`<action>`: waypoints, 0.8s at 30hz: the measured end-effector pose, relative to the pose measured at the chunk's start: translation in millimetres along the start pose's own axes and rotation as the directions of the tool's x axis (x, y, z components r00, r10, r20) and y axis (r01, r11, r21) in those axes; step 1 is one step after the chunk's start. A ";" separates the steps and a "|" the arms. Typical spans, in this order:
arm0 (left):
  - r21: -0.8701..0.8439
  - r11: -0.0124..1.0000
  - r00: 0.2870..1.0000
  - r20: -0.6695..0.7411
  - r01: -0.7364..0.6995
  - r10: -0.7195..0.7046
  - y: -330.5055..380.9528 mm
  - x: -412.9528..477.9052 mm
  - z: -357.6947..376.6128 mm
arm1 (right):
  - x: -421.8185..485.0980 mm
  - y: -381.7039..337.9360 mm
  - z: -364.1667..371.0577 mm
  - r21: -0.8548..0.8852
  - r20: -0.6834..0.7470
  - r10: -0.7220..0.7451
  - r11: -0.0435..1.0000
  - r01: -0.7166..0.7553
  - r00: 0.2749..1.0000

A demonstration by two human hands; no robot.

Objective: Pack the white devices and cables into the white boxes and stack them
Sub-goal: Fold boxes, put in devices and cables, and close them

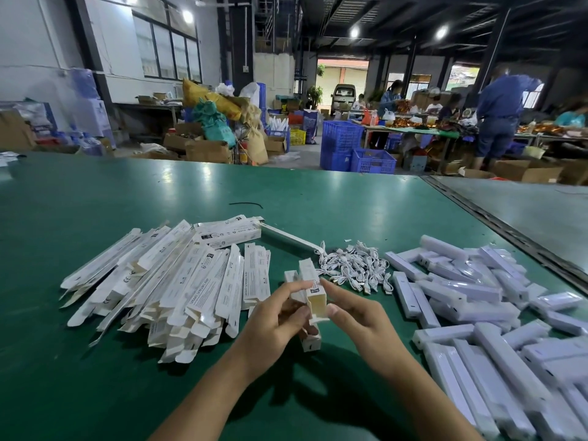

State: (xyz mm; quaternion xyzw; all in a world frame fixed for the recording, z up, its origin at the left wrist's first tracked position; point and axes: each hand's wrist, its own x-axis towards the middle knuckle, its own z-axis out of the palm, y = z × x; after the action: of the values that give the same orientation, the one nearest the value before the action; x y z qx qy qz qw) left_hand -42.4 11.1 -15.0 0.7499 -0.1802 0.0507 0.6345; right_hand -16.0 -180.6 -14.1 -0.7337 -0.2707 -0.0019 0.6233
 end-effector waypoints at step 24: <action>0.052 0.997 0.995 -0.081 0.063 -0.058 -7.1 1.7 4.0 | 1.3 0.0 7.7 -0.254 -0.223 -0.157 0.962 0.098 0.962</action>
State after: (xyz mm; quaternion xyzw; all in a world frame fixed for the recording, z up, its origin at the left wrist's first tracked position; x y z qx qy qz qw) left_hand -39.1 7.9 -21.9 0.7694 -0.1305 0.0661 0.6218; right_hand -17.5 -173.0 -15.4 -0.7790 -0.2375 -0.1641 0.5566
